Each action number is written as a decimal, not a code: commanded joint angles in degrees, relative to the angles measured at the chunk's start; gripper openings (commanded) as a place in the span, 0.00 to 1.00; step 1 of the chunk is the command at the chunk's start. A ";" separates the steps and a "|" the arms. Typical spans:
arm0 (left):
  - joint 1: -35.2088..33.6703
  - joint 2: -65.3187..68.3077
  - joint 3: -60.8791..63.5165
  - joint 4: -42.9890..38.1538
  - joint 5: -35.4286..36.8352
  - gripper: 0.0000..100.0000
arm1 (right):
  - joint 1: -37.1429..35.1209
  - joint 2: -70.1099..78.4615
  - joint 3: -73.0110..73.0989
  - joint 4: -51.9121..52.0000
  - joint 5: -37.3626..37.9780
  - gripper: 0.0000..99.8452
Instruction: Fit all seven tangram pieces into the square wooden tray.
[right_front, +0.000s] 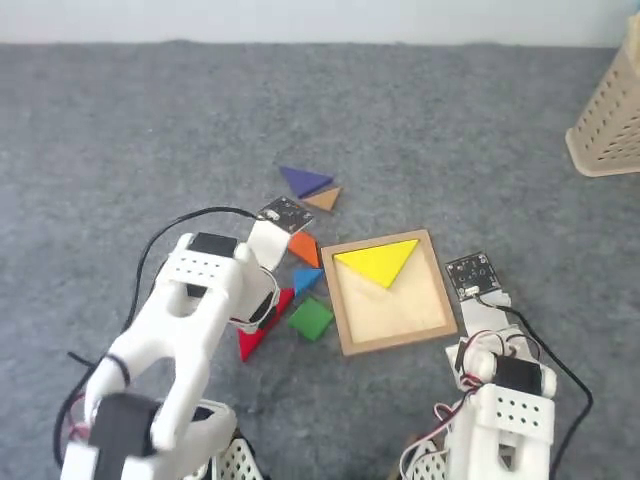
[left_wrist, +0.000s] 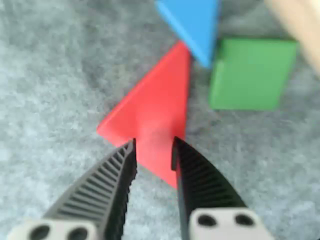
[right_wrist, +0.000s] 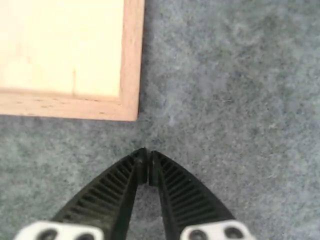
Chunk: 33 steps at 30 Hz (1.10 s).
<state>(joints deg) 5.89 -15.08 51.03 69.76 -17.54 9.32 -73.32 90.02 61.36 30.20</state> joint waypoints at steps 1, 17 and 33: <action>1.05 -8.44 -0.57 3.52 -0.62 0.10 | -0.48 -1.10 -0.35 -1.10 0.79 0.01; -6.59 2.64 -0.84 -4.13 -5.19 0.23 | -0.48 -1.10 -0.35 -1.10 0.79 0.01; -7.30 17.14 -6.37 -6.77 -5.63 0.23 | -0.48 -1.10 -0.35 -1.10 0.79 0.01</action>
<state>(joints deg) -0.44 0.22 46.02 63.25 -23.08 9.32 -73.32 90.02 61.36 30.20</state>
